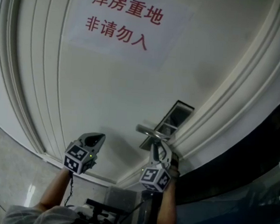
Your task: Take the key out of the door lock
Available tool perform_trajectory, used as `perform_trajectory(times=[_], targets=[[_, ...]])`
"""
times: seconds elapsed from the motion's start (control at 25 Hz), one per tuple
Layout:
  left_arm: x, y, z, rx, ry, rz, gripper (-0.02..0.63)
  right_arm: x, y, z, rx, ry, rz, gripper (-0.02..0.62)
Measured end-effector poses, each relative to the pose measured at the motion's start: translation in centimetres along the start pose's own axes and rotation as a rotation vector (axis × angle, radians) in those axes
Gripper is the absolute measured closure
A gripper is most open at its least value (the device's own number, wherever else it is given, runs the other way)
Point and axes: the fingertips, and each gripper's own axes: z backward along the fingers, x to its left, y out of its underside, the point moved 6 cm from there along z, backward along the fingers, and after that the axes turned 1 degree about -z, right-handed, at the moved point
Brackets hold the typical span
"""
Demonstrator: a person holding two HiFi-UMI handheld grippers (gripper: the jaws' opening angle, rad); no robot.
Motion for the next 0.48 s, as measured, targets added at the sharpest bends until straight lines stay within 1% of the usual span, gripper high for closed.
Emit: perform_trajectory(times=[0.08,0.16,0.28,0.48], targets=[[0.11,0.11,-0.02,0.001,-0.001,0.003,0.598,0.0,-0.08,-0.1,0.007,0.007,0.028,0.483],[0.21,0.18,-0.01,0.001,-0.003,0.007,0.598,0.04,-0.08,-0.18,0.011,0.011,0.047,0.503],[0.39,0.26,0.0,0.003,-0.004,0.013,0.598,0.09,-0.07,-0.18,0.014,0.021,0.07,0.511],[0.58,0.43,0.01,0.005,0.0,0.016,0.598,0.29,-0.15,-0.25,0.018,0.057,0.118,0.558]])
